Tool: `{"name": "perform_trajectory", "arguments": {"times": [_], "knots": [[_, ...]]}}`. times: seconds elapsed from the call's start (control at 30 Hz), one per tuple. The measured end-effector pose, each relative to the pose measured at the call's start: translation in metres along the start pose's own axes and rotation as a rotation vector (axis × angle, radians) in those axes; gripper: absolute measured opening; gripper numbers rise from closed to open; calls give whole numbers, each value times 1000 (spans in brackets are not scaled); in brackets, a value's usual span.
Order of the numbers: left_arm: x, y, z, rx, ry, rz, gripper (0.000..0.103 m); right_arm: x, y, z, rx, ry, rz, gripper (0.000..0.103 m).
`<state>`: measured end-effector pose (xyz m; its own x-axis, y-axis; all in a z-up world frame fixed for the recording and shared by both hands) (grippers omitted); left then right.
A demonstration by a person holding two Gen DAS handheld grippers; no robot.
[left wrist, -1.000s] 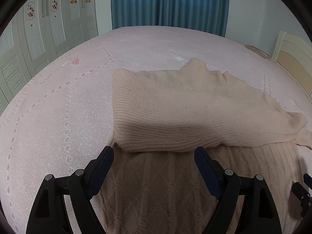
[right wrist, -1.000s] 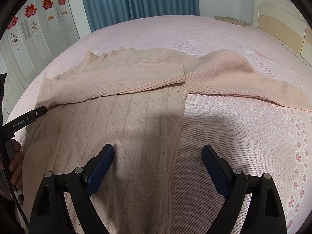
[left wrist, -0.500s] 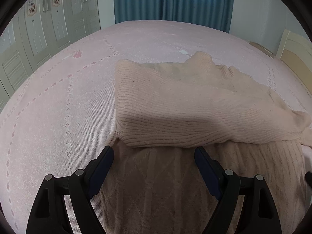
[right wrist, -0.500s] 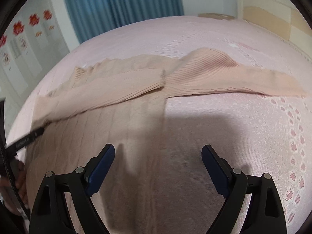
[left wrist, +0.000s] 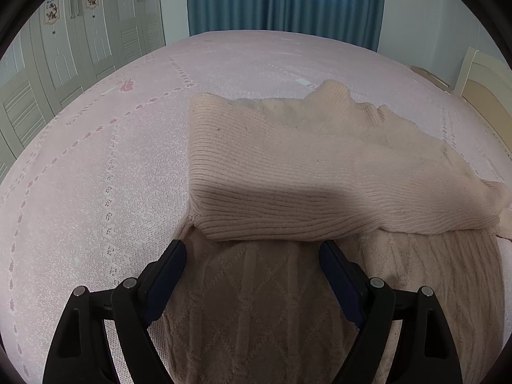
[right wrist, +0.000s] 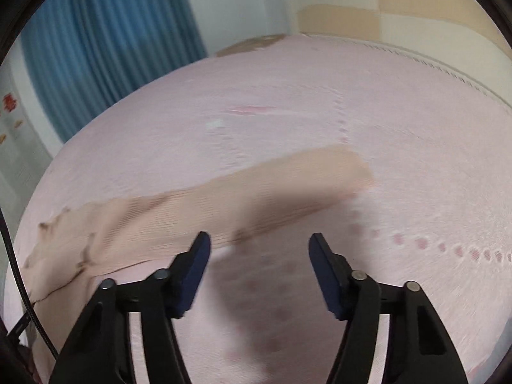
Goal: Fold small clothes
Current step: 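Grasp the other sweater sleeve cuff with the right gripper, then lift the sleeve with the right gripper and fold it over the body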
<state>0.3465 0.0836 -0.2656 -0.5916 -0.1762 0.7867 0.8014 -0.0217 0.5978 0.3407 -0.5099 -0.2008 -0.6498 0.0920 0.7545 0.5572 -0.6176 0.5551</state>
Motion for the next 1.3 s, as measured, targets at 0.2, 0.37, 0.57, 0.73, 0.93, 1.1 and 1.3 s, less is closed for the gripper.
{"name": "perform_trajectory", "arguments": {"times": [0.2, 0.37, 0.57, 0.73, 0.93, 1.1, 1.3], "knots": [[-2, 0, 0, 0, -3, 4, 86, -35, 16, -27, -58, 16, 72, 60], [-2, 0, 0, 5, -7, 4, 86, -54, 26, -24, -33, -2, 70, 64], [-2, -1, 1, 3, -5, 6, 87, -73, 47, -24, -60, 16, 61, 67], [-2, -1, 1, 2, -3, 7, 87, -76, 55, -28, -82, 1, 38, 54], [-2, -1, 2, 4, -6, 6, 87, -72, 66, -28, -69, -28, 9, 6], [-1, -1, 3, 7, -16, 5, 87, -25, 68, 8, 34, -41, -108, 6], [7, -4, 18, 77, -131, -38, 90, 58, 71, 84, 157, 33, -280, 6]]}}
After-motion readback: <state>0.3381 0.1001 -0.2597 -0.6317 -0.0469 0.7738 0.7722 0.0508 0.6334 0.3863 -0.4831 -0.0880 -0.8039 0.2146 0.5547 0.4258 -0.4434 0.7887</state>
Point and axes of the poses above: each gripper's, at about its wrist camera, not at the fingertips, and x roughly against the way its jaws point, z to its left, y to its top, the point moved 3 cm from there along -x, roughly the way its jaws point, and after that the axes turned 15 degrees about -x, right-handed, at the moved point
